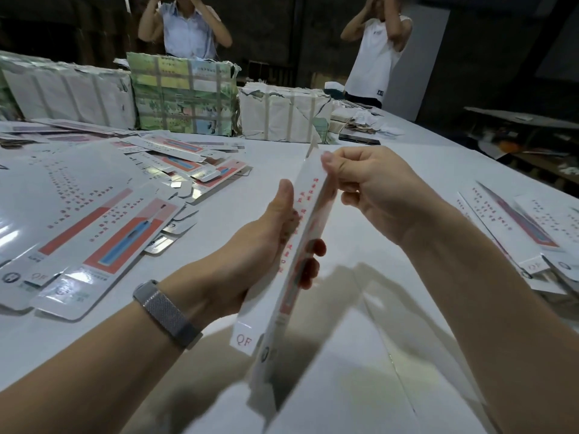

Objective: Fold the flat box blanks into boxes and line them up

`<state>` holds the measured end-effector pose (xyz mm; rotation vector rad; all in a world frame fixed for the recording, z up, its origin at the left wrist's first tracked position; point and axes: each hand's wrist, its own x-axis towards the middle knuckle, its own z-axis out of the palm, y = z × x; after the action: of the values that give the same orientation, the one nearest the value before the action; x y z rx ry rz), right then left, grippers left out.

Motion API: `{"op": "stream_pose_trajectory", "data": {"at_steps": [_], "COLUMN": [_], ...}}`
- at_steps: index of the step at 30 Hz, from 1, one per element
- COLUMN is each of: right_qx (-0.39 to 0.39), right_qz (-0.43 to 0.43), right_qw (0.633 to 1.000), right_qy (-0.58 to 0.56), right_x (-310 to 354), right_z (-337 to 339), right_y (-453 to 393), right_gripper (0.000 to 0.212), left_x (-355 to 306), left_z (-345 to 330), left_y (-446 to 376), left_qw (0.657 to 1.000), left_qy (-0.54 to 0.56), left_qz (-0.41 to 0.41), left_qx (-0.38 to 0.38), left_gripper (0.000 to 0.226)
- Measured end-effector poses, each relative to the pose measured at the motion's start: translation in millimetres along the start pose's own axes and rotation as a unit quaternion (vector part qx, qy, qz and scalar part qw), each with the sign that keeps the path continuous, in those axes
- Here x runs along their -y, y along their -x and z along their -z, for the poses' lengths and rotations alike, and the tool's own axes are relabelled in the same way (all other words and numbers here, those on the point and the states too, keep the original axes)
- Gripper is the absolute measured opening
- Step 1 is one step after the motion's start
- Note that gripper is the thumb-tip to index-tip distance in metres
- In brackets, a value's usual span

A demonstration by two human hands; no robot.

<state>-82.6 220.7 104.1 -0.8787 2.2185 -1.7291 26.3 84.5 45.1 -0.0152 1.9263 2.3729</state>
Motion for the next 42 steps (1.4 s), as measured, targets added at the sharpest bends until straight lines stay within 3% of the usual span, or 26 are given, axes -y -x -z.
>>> {"op": "stream_pose_trajectory", "data": {"at_steps": [4, 7, 11, 14, 18, 20, 22, 25, 35, 42], "right_qx": [-0.049, -0.085, -0.128, -0.148, -0.192, -0.207, -0.168, -0.106, -0.075, -0.062], "right_qz": [0.058, 0.083, 0.113, 0.135, 0.194, 0.170, 0.124, 0.085, 0.068, 0.075], "right_qw": [0.997, 0.993, 0.984, 0.979, 0.962, 0.963, 0.978, 0.990, 0.981, 0.975], "right_qy": [0.014, 0.018, 0.043, 0.044, 0.001, -0.005, -0.019, -0.047, -0.164, -0.199], "right_x": [-5, -8, -7, -7, -13, -19, -24, -32, -35, -33], "right_z": [-17, -23, -27, -31, -40, -45, -51, -58, -62, -65], "right_y": [1, 0, 3, 5, 9, 7, 5, 4, 8, 12], "right_gripper": [0.028, 0.027, 0.025, 0.023, 0.013, 0.025, 0.030, 0.023, 0.020, 0.019], "left_x": [3, 0, -3, -6, -3, -2, -1, 5, -1, 5], "left_z": [-2, 1, 8, 9, 8, 9, 10, 8, 20, 18], "left_y": [-1, -3, -3, -3, -4, -6, -9, -9, -8, -13], "left_qw": [0.994, 0.978, 0.920, 0.886, 0.942, 0.963, 0.967, 0.969, 0.980, 0.975], "left_qy": [-0.089, -0.148, -0.287, -0.365, -0.208, -0.084, -0.003, 0.000, -0.030, -0.069], "left_qz": [-0.052, -0.115, -0.213, -0.252, -0.243, -0.229, -0.226, -0.224, -0.180, -0.191], "left_qx": [-0.039, -0.089, -0.160, -0.134, -0.102, -0.110, -0.116, -0.105, -0.082, -0.092], "left_gripper": [0.073, 0.082, 0.105, 0.103, 0.093, 0.085, 0.076, 0.069, 0.077, 0.064]}}
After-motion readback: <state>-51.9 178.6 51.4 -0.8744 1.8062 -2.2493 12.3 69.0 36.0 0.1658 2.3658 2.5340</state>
